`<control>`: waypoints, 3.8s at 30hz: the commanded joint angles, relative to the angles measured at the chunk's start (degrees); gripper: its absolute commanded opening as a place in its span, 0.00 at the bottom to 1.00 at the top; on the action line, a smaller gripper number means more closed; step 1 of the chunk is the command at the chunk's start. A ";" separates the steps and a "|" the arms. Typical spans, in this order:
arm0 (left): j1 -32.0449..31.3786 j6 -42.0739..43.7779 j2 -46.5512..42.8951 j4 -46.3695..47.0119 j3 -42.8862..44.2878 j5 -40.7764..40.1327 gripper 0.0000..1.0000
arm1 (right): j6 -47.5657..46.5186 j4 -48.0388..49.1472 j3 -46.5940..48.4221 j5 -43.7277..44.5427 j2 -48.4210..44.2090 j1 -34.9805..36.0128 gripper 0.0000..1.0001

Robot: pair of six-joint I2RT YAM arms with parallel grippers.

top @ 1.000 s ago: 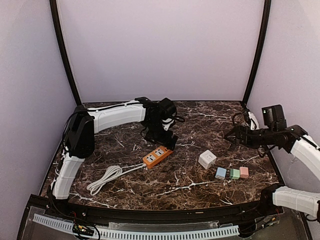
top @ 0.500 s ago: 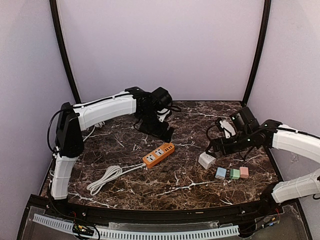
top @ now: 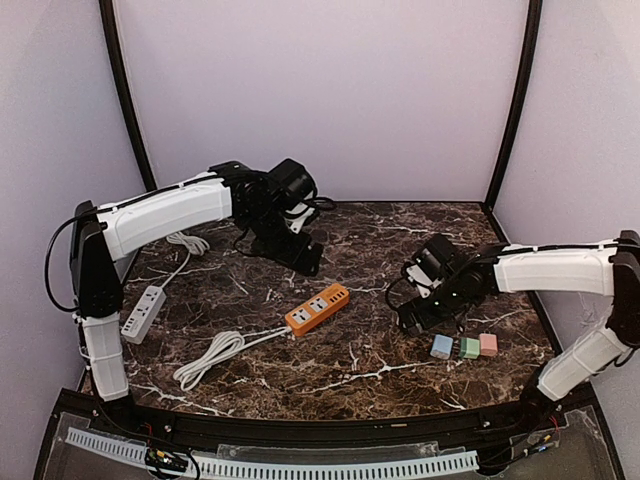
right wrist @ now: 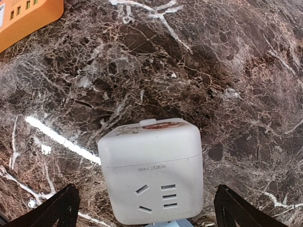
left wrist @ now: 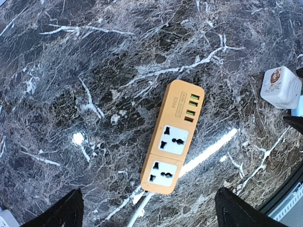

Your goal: Insert the plug

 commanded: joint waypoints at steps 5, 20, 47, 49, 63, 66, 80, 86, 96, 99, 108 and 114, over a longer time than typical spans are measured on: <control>0.81 -0.40 -6.31 0.86 -6.25 -0.85 0.96 | -1.33 0.92 2.52 4.47 3.54 1.40 0.98; 1.21 0.13 -7.60 0.83 -7.05 -0.44 0.94 | -3.04 2.44 2.73 4.18 5.68 1.46 0.72; 1.56 8.67 -17.78 5.45 -13.40 6.28 0.94 | -4.87 1.70 11.06 -7.59 -4.01 1.47 0.20; 1.56 10.30 -19.31 7.17 -14.81 6.81 0.94 | -5.52 2.05 12.51 -11.87 -4.96 1.39 0.20; 1.52 31.64 -35.54 28.13 -29.53 9.85 0.91 | -5.54 2.40 19.15 -41.02 -7.62 -5.90 0.17; 1.56 40.36 -39.09 33.27 -34.89 14.56 0.90 | -6.36 2.52 19.10 -47.96 -7.93 -7.65 0.14; 1.50 59.86 -39.58 35.89 -35.60 33.37 0.86 | -3.23 2.51 19.33 -71.55 -6.22 -9.70 0.10; 1.52 64.36 -35.46 35.45 -31.35 39.91 0.80 | -0.67 4.01 18.82 -79.43 -5.10 -9.61 0.09; 0.71 66.85 -29.38 34.14 -25.40 51.50 0.76 | 2.23 6.45 20.29 -84.53 -1.94 -8.05 0.09; 0.31 67.26 -27.62 33.80 -24.36 53.44 0.76 | 2.12 6.43 21.64 -84.62 -0.41 -7.24 0.09; -1.15 64.35 -23.41 35.82 -22.23 58.82 0.75 | 1.49 6.13 25.84 -84.84 3.54 -5.40 0.09; -1.57 61.88 -21.03 37.43 -20.67 61.00 0.75 | 0.17 4.70 27.55 -85.45 5.08 -3.88 0.09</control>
